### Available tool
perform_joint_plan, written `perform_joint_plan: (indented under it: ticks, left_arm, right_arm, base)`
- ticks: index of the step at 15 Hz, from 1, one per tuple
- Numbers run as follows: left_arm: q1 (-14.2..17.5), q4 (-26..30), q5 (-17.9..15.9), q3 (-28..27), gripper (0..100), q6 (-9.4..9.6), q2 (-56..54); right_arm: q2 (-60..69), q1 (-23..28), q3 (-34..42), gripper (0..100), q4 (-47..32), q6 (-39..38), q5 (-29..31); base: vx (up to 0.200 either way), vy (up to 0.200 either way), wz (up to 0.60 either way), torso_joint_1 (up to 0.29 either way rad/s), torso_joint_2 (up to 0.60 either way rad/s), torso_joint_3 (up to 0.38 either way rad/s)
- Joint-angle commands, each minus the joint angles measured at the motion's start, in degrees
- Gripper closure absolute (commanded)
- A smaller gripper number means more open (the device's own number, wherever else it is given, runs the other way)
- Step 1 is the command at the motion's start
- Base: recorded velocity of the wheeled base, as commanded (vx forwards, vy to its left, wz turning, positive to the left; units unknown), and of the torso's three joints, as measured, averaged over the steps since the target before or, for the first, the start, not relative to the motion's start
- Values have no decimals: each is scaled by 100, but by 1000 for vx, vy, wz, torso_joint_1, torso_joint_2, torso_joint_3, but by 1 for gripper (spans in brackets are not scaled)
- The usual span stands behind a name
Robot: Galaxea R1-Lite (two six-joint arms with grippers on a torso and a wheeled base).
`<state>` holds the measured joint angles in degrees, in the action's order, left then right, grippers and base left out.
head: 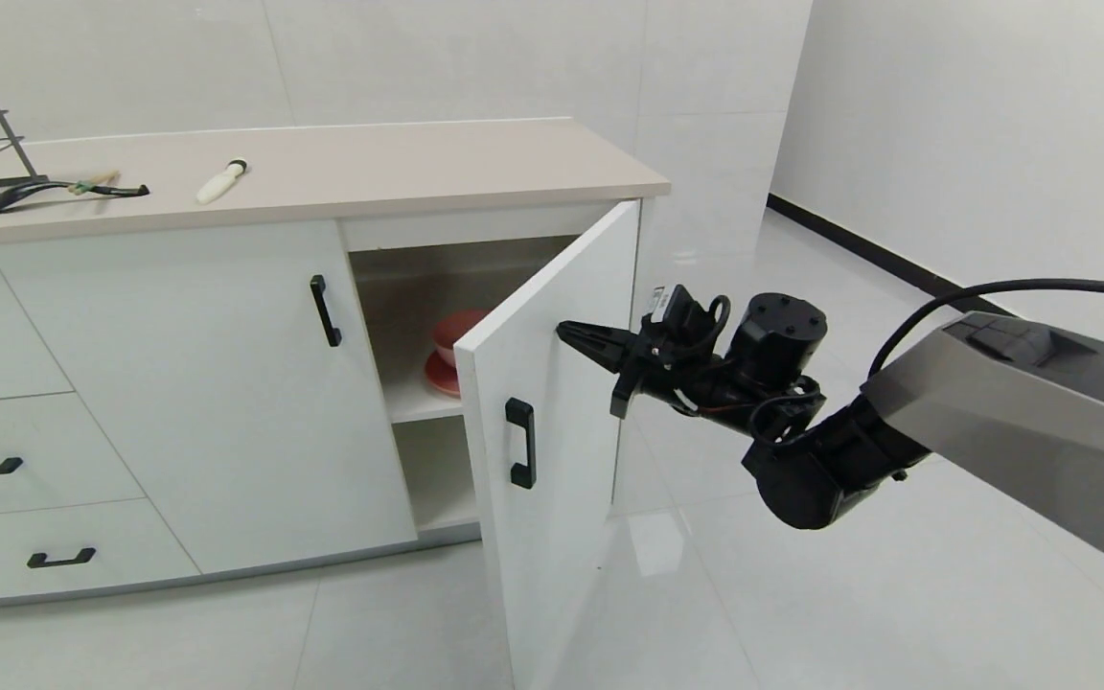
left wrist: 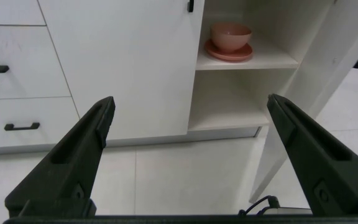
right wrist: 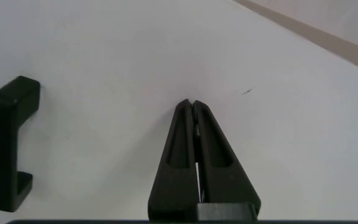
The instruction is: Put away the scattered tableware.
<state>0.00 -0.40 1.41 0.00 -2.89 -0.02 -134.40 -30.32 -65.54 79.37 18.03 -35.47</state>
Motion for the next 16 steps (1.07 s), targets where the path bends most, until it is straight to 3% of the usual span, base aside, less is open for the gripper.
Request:
perform_joint_plan:
  ticks: [1,6,9,10,12,14,15,16]
  left_arm:
    - [0,-4,-1,0,0,-1,2]
    - [0,-4,8,0,0,-1,2]
    - [0,-4,8,0,0,-1,2]
    - [0,-4,8,0,0,-1,2]
    - [0,-4,8,0,0,-1,2]
    - [0,-4,8,0,0,-1,2]
    - [0,-4,8,0,0,-1,2]
    - [0,-4,8,0,0,-1,2]
  right_arm:
    - [-411,26,-451,100,-10,-1,-12]
    - [-816,96,-1216,100,8,-10,-12]
    - [-534,246,-1075,100,193,-54,-47]
    - [-227,342,-715,100,210,-98,-65]
    - [863,544,964,100,245,-80,-91]
    - [2357,641,3267,100,298,69,-118]
    - [2788,650,3847,100,298,122,-135]
    - [4097,808,5147,100,263,183,-179]
  base:
    - [0,0,0,0,0,0]
    - [0,0,0,0,0,0]
    - [0,0,0,0,0,0]
    - [0,0,0,0,0,0]
    - [0,0,0,0,0,0]
    - [0,0,0,0,0,0]
    - [0,0,0,0,0,0]
    - [0,0,0,0,0,0]
